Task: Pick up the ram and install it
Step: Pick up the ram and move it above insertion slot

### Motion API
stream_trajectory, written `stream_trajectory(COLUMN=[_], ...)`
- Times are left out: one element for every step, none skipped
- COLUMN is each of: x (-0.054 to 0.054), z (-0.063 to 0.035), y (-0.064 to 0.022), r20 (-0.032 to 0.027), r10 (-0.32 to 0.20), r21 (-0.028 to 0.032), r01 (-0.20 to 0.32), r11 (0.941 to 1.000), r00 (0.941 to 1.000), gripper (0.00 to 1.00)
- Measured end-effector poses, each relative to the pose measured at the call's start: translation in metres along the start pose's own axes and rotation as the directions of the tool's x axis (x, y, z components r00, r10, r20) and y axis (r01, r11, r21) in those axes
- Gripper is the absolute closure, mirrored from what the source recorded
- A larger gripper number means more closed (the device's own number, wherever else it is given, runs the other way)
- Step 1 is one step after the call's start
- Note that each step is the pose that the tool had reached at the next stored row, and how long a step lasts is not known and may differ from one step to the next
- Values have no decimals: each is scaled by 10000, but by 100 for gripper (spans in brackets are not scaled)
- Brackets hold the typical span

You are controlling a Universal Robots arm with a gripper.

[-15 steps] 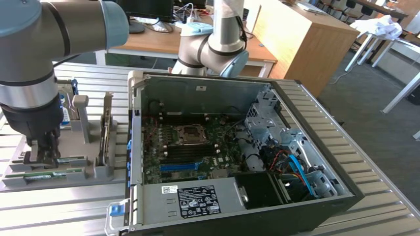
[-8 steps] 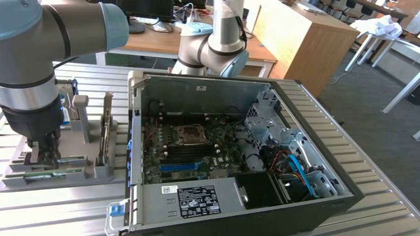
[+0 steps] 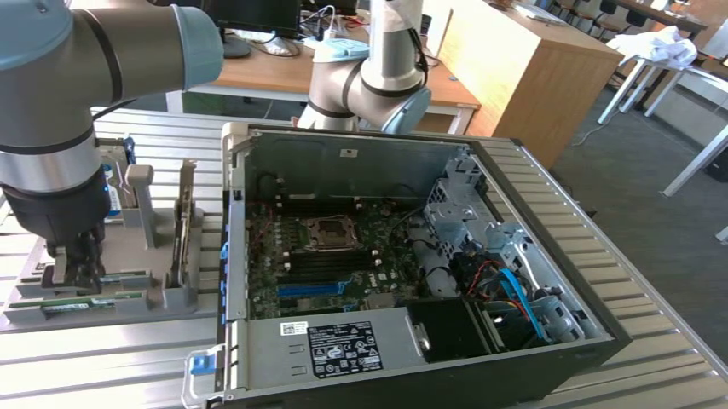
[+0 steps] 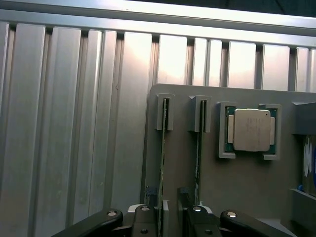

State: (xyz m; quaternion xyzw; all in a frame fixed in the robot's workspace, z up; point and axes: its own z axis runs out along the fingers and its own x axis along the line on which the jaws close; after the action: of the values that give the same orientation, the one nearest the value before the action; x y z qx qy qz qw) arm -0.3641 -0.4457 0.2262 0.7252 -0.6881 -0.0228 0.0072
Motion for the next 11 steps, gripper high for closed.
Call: stream_trajectory(x=[1,2,2,2,2,3,2,2,3,3,3], z=[0,0,0,0,2,5,10,14,19,25,30], y=[0,0,0,0,0,0,0,-1,-1,-1,-1], r20=[1,0,1,0,0,0,0,0,0,1,1], r10=[0,-1,-1,-1,-1,-1,-1,-1,-2,-1,-2], r21=[0,0,0,0,-1,0,0,0,-1,0,0], r01=[0,1,1,1,1,1,1,1,2,1,2], r11=[10000,10000,10000,10000,10000,10000,10000,10000,10000,10000,10000], r00=[10000,10000,10000,10000,10000,10000,10000,10000,10000,10000,10000], gripper=[70,70,70,70,70,70,70,70,70,70,70])
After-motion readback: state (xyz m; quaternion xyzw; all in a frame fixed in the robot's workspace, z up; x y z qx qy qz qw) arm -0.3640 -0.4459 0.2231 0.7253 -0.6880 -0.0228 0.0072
